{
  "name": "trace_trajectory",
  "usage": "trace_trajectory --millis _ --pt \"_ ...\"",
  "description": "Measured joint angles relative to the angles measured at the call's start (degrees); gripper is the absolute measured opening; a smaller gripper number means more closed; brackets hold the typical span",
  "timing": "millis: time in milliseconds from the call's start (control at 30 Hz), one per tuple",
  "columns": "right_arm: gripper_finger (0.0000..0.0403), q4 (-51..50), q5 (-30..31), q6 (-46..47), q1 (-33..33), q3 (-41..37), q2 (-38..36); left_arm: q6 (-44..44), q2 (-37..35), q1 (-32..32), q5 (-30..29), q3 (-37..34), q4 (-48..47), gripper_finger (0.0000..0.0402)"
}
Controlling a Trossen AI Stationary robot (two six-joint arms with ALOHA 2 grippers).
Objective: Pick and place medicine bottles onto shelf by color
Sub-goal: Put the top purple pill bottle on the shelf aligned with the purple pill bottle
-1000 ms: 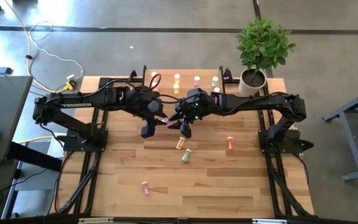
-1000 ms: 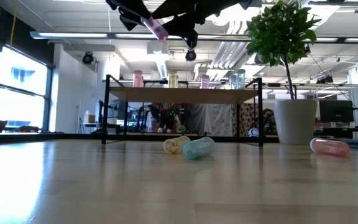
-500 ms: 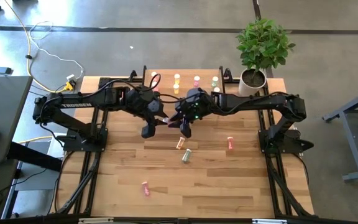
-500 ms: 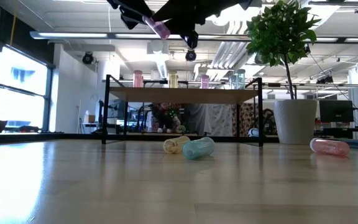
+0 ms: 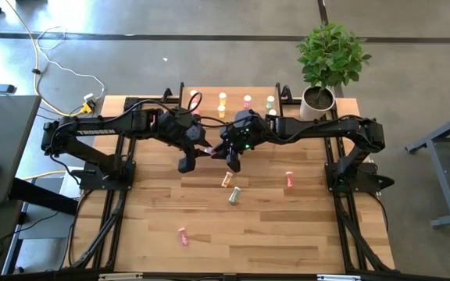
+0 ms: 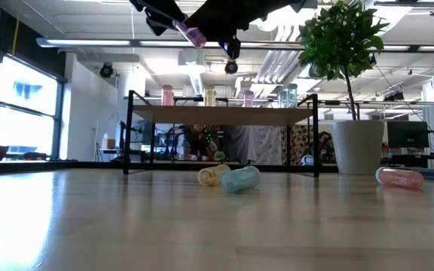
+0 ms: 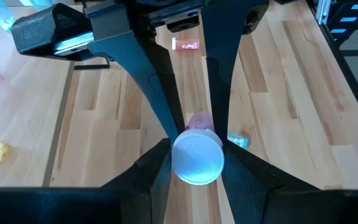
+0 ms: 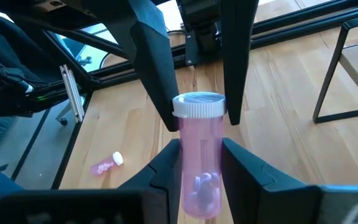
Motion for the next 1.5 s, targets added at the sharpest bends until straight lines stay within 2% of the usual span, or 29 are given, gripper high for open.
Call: trace_trajectory --millis 100,267,467,933,1067,1300,1400,1500 --pt "0.0082 0.0 0.0 0.09 0.0 0.01 0.0 0.11 0.0 0.0 -0.11 0.0 0.0 0.0134" --pt "0.0082 -0.11 0.12 1.36 0.0 0.0 0.0 0.04 0.0 0.0 -0.69 0.0 -0.01 0.0184" --pt "0.0081 -1.71 3.28 3.55 0.0 0.0 -0.42 -0.02 -0.04 0.02 -5.11 0.0 -0.3 0.0236" --pt "0.0081 -5.57 15.68 5.09 0.14 -0.03 -7.93 2.82 -3.9 2.71 -6.5 -0.02 -3.85 0.0243" --pt "0.0081 -5.62 23.0 4.54 0.76 -0.03 -11.7 4.89 -5.49 4.28 -6.56 -0.02 -3.8 0.0243" --pt "0.0081 -8.98 44.09 0.79 4.67 -0.03 -19.14 7.31 -6.91 6.74 -6.54 0.0 -3.74 0.0243" --pt "0.0081 -13.68 52.43 1.34 6.72 -0.03 -22.1 7.66 -6.78 7.7 -6.55 0.0 -3.78 0.0243" --pt "0.0081 -20.2 59.72 5.93 8.7 -0.58 -24.49 7.67 -6.8 8.4 -6.53 0.0 -3.78 0.0243"
